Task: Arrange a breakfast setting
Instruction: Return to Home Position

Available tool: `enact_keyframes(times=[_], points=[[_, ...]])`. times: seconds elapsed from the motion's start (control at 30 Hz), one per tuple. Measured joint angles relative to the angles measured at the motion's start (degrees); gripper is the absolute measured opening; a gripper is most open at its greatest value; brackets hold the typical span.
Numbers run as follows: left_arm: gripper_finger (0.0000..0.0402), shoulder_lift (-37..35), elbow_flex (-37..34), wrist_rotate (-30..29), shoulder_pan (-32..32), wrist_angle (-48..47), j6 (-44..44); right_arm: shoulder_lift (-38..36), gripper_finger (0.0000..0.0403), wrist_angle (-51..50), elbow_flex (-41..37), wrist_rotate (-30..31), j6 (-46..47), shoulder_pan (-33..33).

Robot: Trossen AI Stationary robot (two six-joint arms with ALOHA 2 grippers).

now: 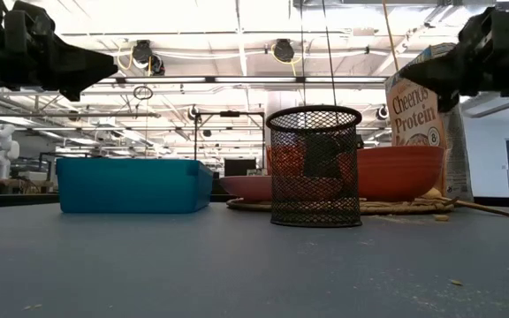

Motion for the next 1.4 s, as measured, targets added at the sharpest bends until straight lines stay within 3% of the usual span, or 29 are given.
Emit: enact_keyframes(times=[0.53,1.4], points=[[0.015,0.0,0.0,0.1,0.0,-0.3,-4.7,0.7,0.0,-4.1,-0.1,-0.1,-3.4,0.0],[0.015,0.0,0.0,0.1,0.0,-0.1,-3.0,0.7,0.0006,-3.9,-0.2,0.1,-3.5,0.0]])
